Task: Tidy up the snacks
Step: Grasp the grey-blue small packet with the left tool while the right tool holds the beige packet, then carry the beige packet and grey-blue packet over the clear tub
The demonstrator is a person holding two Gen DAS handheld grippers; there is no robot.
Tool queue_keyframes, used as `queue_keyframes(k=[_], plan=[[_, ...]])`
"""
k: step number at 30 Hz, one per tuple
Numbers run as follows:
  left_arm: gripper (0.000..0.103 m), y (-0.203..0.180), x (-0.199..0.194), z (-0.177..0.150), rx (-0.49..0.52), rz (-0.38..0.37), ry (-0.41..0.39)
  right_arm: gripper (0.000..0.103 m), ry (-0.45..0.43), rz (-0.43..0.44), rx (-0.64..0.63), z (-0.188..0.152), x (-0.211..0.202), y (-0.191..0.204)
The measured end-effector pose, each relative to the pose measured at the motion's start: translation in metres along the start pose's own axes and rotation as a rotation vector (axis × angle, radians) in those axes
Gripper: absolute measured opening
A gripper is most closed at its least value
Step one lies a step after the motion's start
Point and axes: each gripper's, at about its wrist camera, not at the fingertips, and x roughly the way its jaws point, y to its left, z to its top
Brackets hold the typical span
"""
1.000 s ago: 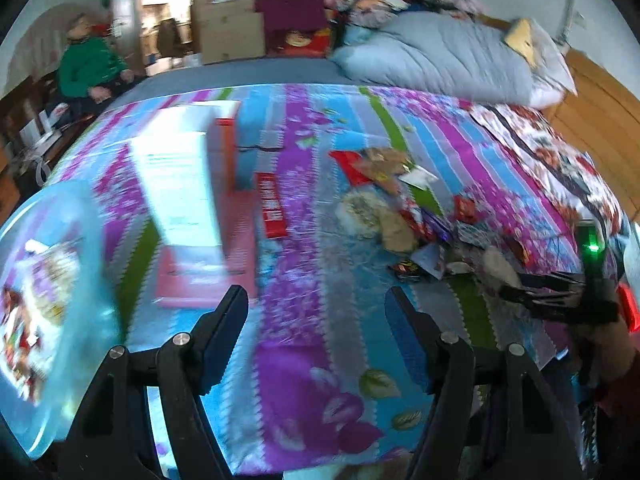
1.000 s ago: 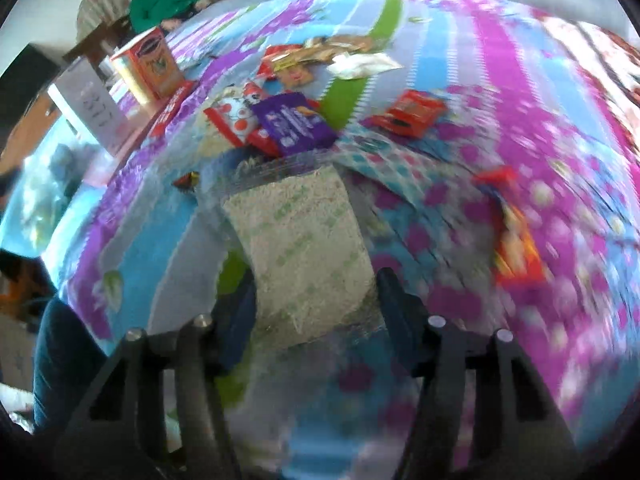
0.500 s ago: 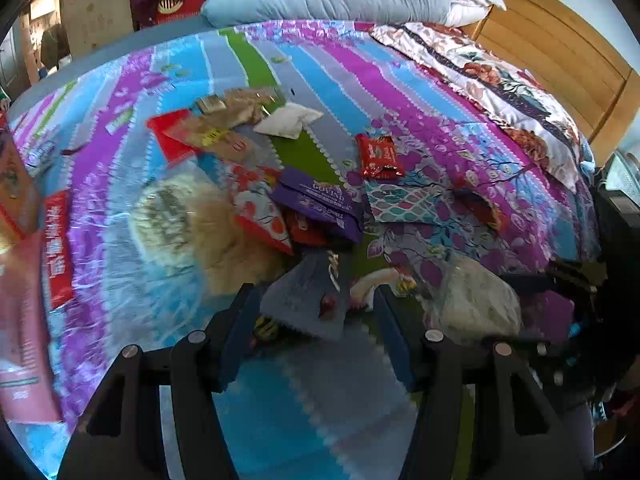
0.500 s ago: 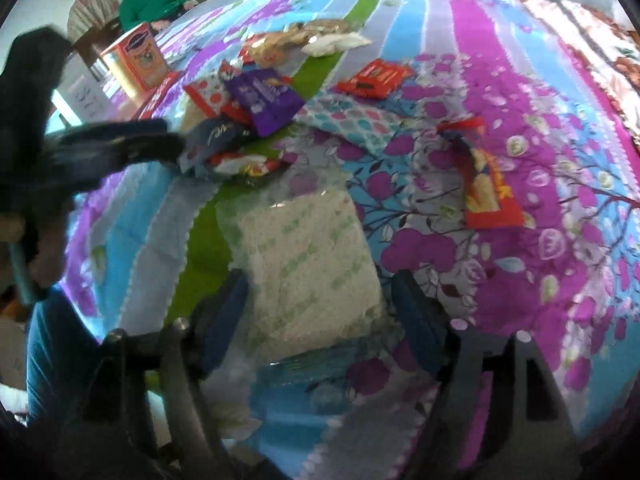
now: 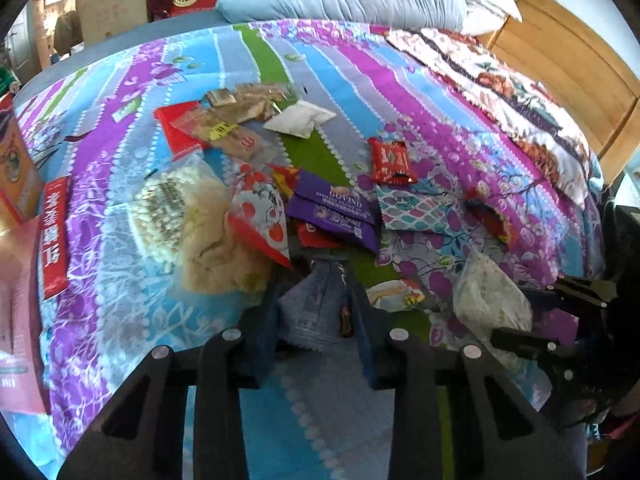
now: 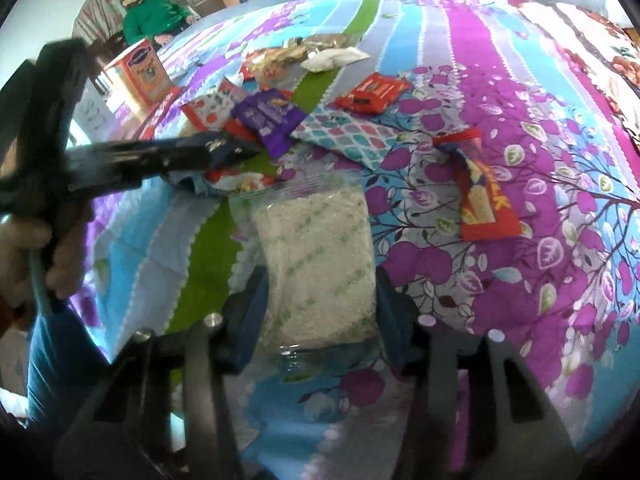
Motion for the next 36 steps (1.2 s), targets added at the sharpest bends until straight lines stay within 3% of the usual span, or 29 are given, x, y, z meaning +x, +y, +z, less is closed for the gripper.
queue_keyframes(k=[11,22,29,36], plan=[[0.030,0.027,-0.086,-0.020,-0.088,0.074,-0.158,0.051,-0.113,0.014,0.020,0.022,-0.040,0.021],[0.029,0.048,-0.219,-0.023,-0.125,0.203,-0.441,0.051,-0.232,0.074,-0.087,0.068,-0.078,0.088],[0.029,0.087,-0.303,-0.036,-0.203,0.315,-0.587,0.051,-0.329,0.147,-0.216,0.116,-0.101,0.162],[0.029,0.152,-0.377,-0.072,-0.335,0.450,-0.689,0.051,-0.393,0.253,-0.364,0.154,-0.117,0.261]])
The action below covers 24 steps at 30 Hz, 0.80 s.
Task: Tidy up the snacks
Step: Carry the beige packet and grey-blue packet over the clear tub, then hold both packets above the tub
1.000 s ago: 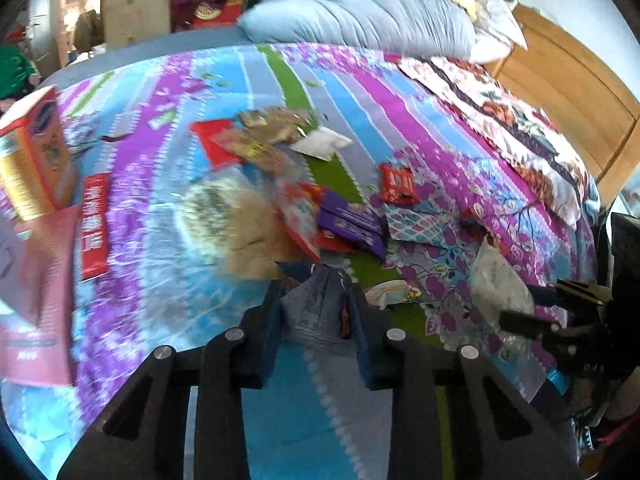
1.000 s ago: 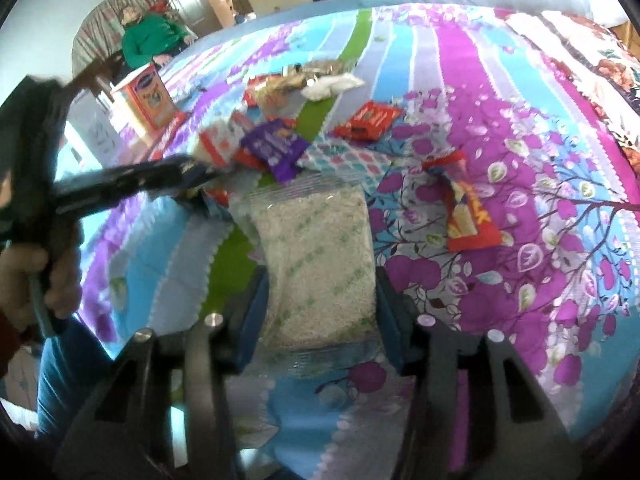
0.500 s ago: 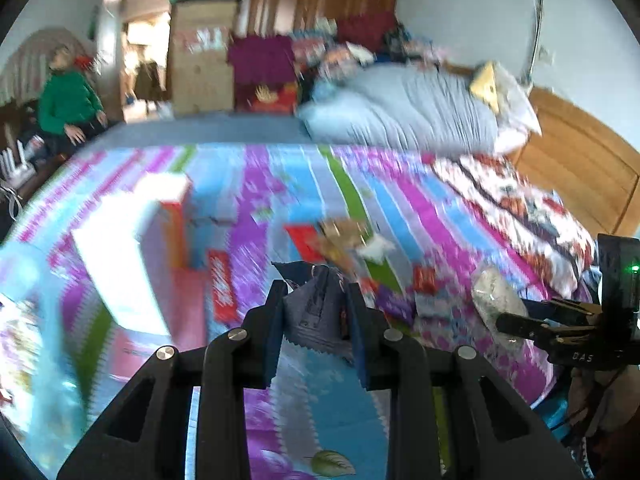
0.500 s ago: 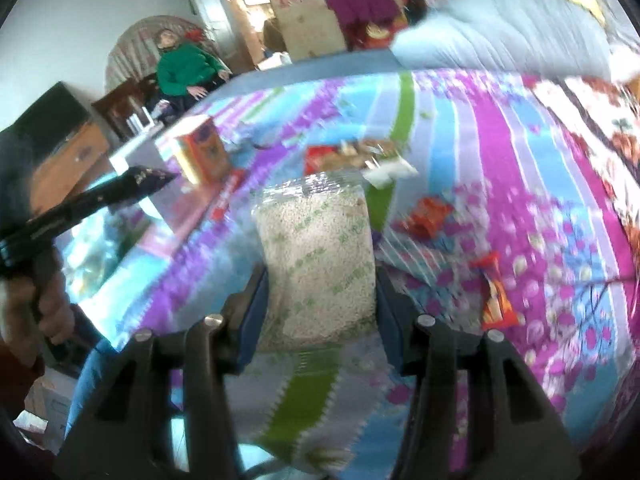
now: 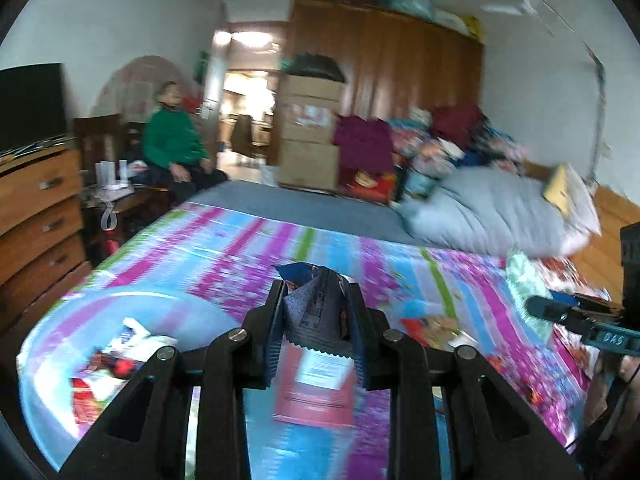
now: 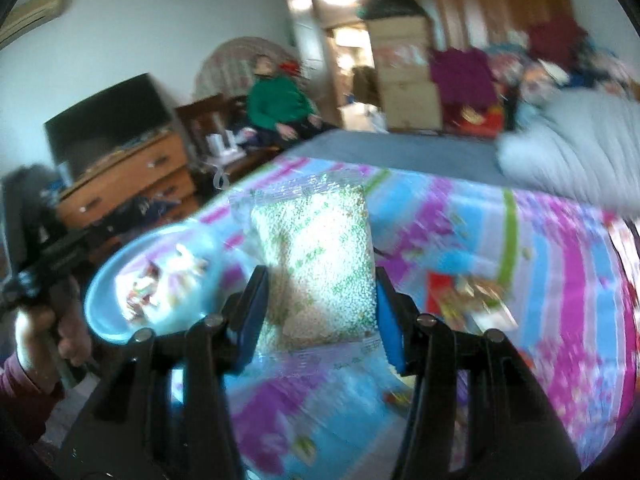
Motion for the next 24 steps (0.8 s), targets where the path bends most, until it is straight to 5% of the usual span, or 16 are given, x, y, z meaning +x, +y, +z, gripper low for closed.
queue_keyframes(k=[14,24], plan=[[0.029,0.154,-0.040,-0.002,-0.175,0.243,-0.062,0.051,0.073,0.261,-0.124,0.058,0.101,0.148],[0.029,0.201,-0.037,-0.024,-0.246,0.303,-0.032,0.051,0.177,0.314,-0.166,0.054,0.149,0.200]])
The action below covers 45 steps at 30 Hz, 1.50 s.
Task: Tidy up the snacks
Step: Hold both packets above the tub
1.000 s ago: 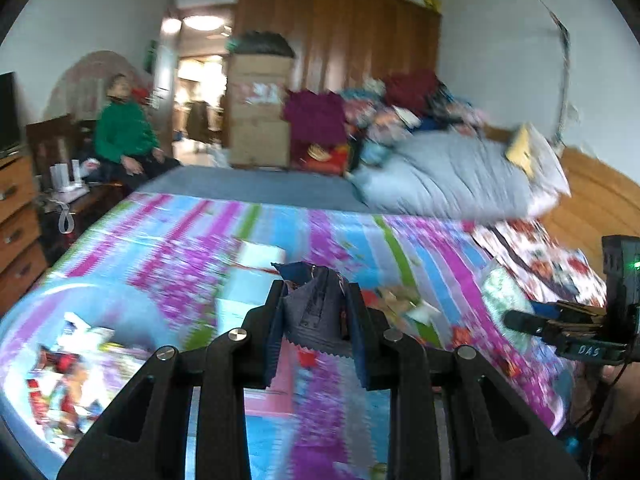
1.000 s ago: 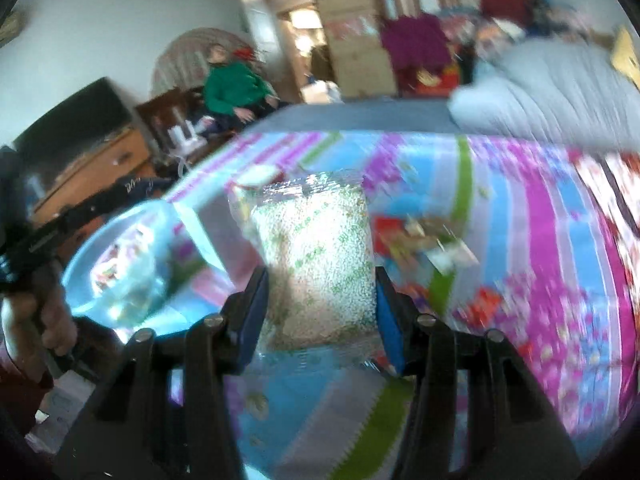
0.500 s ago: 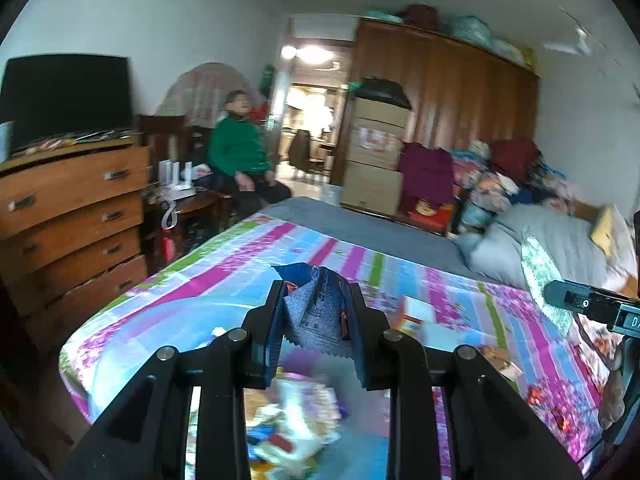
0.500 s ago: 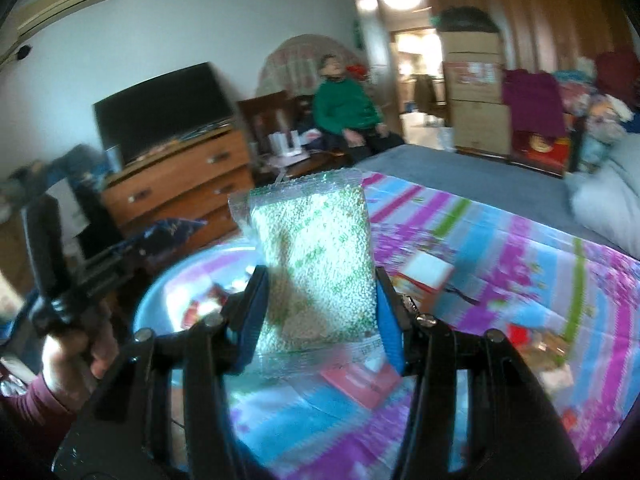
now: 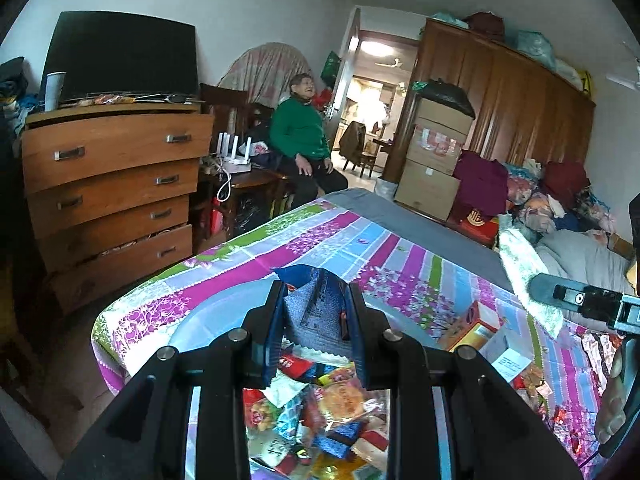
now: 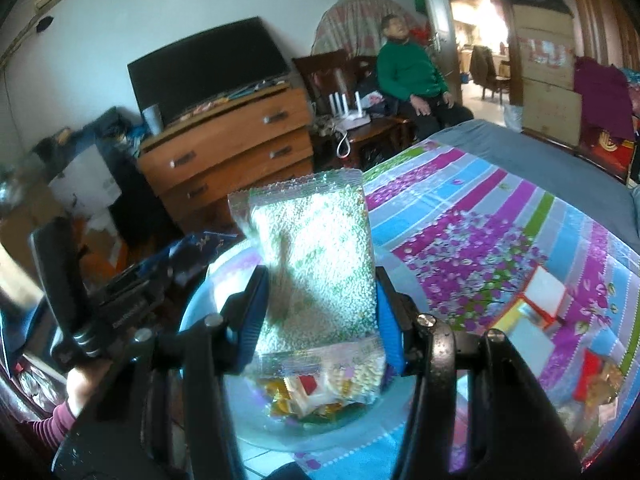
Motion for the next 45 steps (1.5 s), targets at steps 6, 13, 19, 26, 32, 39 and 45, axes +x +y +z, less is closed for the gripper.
queue_keyframes(k=[6,13,19,26,32,39,45], plan=[[0.029,0.009,0.003,-0.004,-0.017,0.007,0.013,0.051,0.031,0.007,0.002,0.001,0.012,0.008],[0.029,0.008,0.009,-0.004,-0.008,0.017,0.026,0.051,0.036,0.007,0.005,0.002,0.015,0.009],[0.029,0.006,0.011,-0.002,-0.003,0.037,0.035,0.051,0.039,0.015,0.004,0.003,0.020,0.013],[0.028,0.005,0.013,0.000,-0.005,0.054,0.045,0.051,0.050,0.026,0.005,0.003,0.027,0.017],[0.028,0.002,0.015,0.001,0.006,0.064,0.043,0.051,0.056,0.028,0.002,0.004,0.030,0.018],[0.028,-0.001,0.018,-0.001,0.015,0.074,0.049,0.051,0.062,0.026,0.007,0.004,0.032,0.017],[0.028,0.002,0.022,-0.004,0.015,0.085,0.060,0.051,0.070,0.028,0.009,0.003,0.035,0.018]])
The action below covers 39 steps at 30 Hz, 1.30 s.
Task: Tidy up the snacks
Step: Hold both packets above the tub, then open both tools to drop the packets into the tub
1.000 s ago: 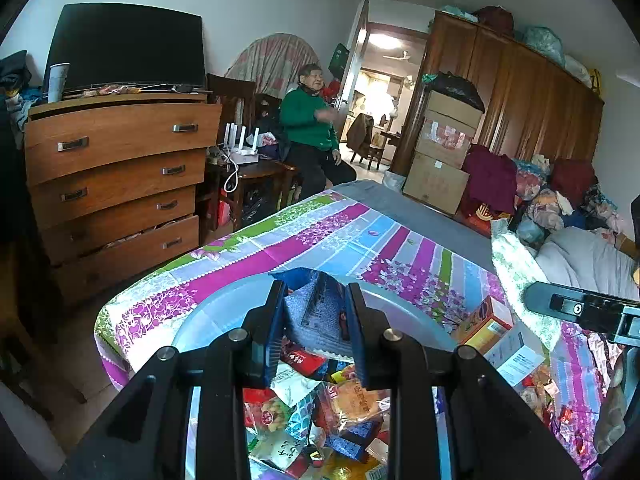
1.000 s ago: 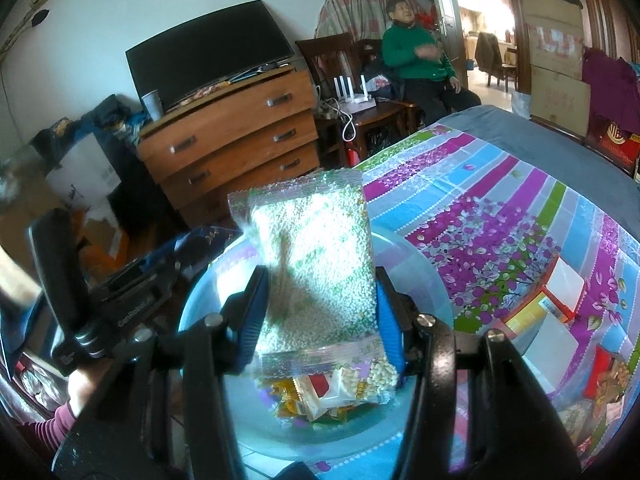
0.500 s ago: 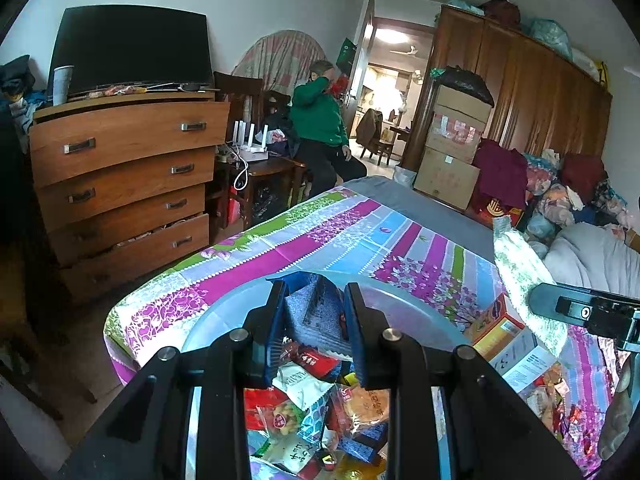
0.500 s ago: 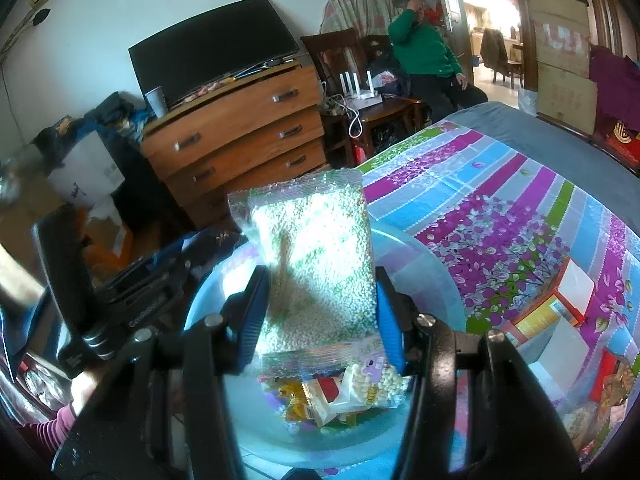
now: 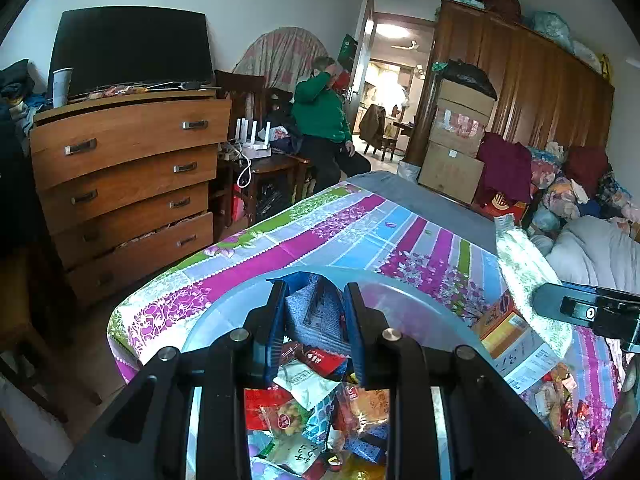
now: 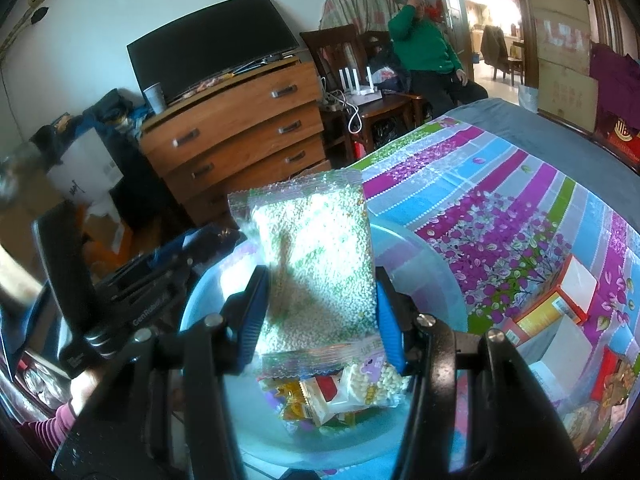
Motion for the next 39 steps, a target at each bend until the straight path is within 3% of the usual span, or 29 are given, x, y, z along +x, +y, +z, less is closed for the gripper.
queue_keyframes(k=[18,20,28,31,33,35,39], plan=[[0.027,0.000,0.005,0.001,-0.002,0.017,0.017,0.051,0.008,0.003,0.001,-0.003,0.004,0.001],[0.005,0.002,0.007,0.000,-0.001,0.013,0.025,0.051,0.008,0.003,0.001,-0.004,0.005,0.001],[0.005,0.008,0.014,-0.003,-0.005,0.019,0.039,0.052,0.013,0.005,0.004,-0.004,0.008,0.002],[0.005,0.008,0.015,-0.005,-0.001,0.005,0.047,0.057,0.035,0.018,0.018,-0.008,0.016,0.003],[0.014,0.008,0.016,-0.007,0.002,0.006,0.051,0.062,0.037,0.013,0.023,-0.010,0.017,0.000],[0.047,0.008,0.014,-0.008,-0.005,0.014,0.049,0.062,0.027,0.012,0.021,-0.012,0.013,0.002],[0.060,0.008,0.007,-0.013,-0.014,0.019,0.020,0.062,-0.026,0.032,-0.001,-0.027,-0.011,0.009]])
